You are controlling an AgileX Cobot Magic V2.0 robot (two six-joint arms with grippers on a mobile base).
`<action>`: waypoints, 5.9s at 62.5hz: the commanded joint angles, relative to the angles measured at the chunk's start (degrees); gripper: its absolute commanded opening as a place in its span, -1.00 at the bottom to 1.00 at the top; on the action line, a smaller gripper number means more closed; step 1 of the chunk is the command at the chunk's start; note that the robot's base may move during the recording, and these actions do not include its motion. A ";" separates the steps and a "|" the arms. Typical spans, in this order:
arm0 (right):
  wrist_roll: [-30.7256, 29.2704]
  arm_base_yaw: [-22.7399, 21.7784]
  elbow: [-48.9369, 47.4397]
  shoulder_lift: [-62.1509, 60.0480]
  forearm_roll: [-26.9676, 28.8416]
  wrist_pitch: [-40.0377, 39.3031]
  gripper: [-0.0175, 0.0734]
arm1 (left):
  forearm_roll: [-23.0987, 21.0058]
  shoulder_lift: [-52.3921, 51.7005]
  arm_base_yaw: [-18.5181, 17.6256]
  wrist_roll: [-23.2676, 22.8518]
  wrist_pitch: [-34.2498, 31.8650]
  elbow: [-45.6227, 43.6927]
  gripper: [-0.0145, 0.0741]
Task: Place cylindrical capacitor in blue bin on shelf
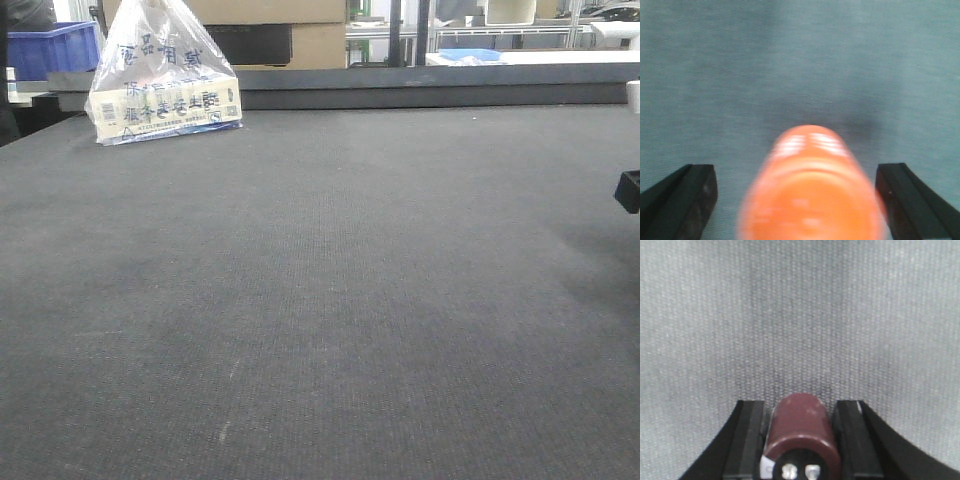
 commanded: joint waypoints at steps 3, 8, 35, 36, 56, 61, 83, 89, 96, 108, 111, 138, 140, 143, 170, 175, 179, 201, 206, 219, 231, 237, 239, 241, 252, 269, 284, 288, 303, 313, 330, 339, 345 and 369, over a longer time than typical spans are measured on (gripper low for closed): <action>-0.20 -0.21 -0.39 0.00 0.21 -0.75 -0.98 | -1.58 -0.02 0.14 1.01 -0.63 -0.23 0.47; -0.20 -0.21 -0.39 0.00 0.49 -0.98 -0.98 | -1.34 -0.02 0.14 1.01 -1.03 -0.23 0.33; -0.10 -0.21 -0.39 -1.83 0.60 -0.96 -0.98 | -1.08 0.56 0.14 1.01 -1.52 -0.23 -0.92; 0.01 -0.21 -0.39 -2.20 0.60 -0.96 -0.98 | -1.03 0.56 0.14 1.01 -1.39 -0.23 -0.92; 0.02 -0.21 -0.39 -14.39 0.60 -4.83 -0.98 | -3.09 -7.21 0.14 7.58 -1.21 -0.09 -0.92; 0.02 -0.21 0.28 -17.19 0.60 -7.32 -0.98 | -6.31 -10.87 0.14 11.88 -3.52 0.92 -0.92; 0.02 -0.21 12.26 -32.16 -1.06 -23.91 -0.98 | -14.33 -34.21 0.14 13.93 -22.90 14.36 -0.92; 0.02 -0.21 14.34 -37.19 -1.06 -25.61 -0.98 | -14.33 -41.59 0.14 13.83 -26.13 17.50 -0.92; 0.02 -0.21 14.47 -43.30 -1.61 -25.79 -0.98 | -14.33 -49.64 0.14 13.83 -26.01 18.62 -0.92; 0.02 -0.21 14.47 -53.37 -3.28 -26.18 -0.98 | -14.33 -61.76 0.14 13.83 -26.23 18.62 -0.92; 0.02 -0.21 14.47 -56.10 -3.28 -26.18 -0.98 | -14.33 -64.21 0.14 13.83 -26.23 18.62 -0.92; 0.02 -0.21 14.47 -68.03 -3.39 -27.50 -0.98 | -14.33 -74.63 0.14 13.83 -25.78 18.62 -0.92; 0.02 -0.21 14.47 -68.16 -3.39 -27.62 -0.98 | -14.33 -74.63 0.14 13.83 -25.78 18.62 -0.92; 0.02 -0.21 14.47 -68.16 -3.39 -27.62 -0.98 | -14.33 -74.63 0.14 13.83 -25.78 18.62 -0.92; 0.02 -0.21 14.47 -68.16 -3.39 -27.62 -0.98 | -14.33 -74.63 0.14 13.83 -25.78 18.62 -0.92; 0.02 -0.21 14.47 -68.16 -3.39 -27.62 -0.98 | -14.33 -74.63 0.14 13.83 -25.78 18.62 -0.92; 0.02 -0.21 14.47 -68.16 -3.39 -27.62 -0.98 | -14.33 -74.63 0.14 13.83 -25.78 18.62 -0.92; 0.02 -0.21 14.47 -68.16 -3.39 -27.62 -0.98 | -14.33 -74.63 0.14 13.83 -25.78 18.62 -0.92; 0.02 -0.21 14.47 -68.16 -3.39 -27.62 -0.98 | -14.33 -74.63 0.14 13.83 -25.78 18.62 -0.92; 0.02 -0.21 14.47 -68.16 -3.39 -27.62 -0.98 | -14.33 -74.63 0.14 13.83 -25.78 18.62 -0.92; 0.02 -0.21 14.47 -68.16 -3.39 -27.62 -0.98 | -14.33 -74.63 0.14 13.83 -25.78 18.62 -0.92; 0.02 -0.21 14.47 -68.16 -3.39 -27.62 -0.98 | -14.33 -74.63 0.14 13.83 -25.78 18.62 -0.92; 0.02 -0.21 14.47 -68.16 -3.39 -27.62 -0.98 | -14.33 -74.63 0.14 13.83 -25.78 18.62 -0.92; 0.02 -0.21 14.47 -68.16 -3.39 -27.62 -0.98 | -14.33 -74.63 0.14 13.83 -25.78 18.62 -0.92; 0.02 -0.21 14.47 -68.16 -3.39 -27.62 -0.98 | -14.33 -74.63 0.14 13.83 -25.78 18.62 -0.92; 0.02 -0.21 14.47 -68.14 -3.39 -27.50 -0.98 | -14.33 -74.63 0.14 13.83 -25.78 18.62 -0.92; 0.02 -0.21 14.47 -68.14 -3.39 -27.50 -0.98 | -14.33 -74.63 0.14 13.83 -25.78 18.62 -0.92; 0.02 -0.21 14.47 -68.14 -3.39 -27.50 -0.98 | -14.33 -74.63 0.14 13.83 -25.78 18.62 -0.92; 0.02 -0.21 14.47 -68.14 -3.39 -27.50 -0.98 | -14.33 -74.63 0.14 13.83 -25.78 18.62 -0.92; 0.02 -0.21 14.47 -68.14 -3.39 -27.50 -0.98 | -14.33 -74.63 0.14 13.83 -25.78 18.62 -0.92; 0.02 -0.21 14.47 -68.14 -3.39 -27.50 -0.98 | -14.33 -74.63 0.14 13.83 -25.78 18.62 -0.92; 0.02 -0.21 14.47 -68.14 -3.39 -27.50 -0.98 | -14.33 -74.63 0.14 13.83 -25.78 18.62 -0.92; 0.02 -0.21 14.47 -68.14 -3.39 -27.50 -0.98 | -14.33 -74.63 0.14 13.83 -25.78 18.62 -0.92; 0.02 -0.21 14.47 -68.14 -3.39 -27.50 -0.98 | -14.33 -74.63 0.14 13.83 -25.78 18.62 -0.92</action>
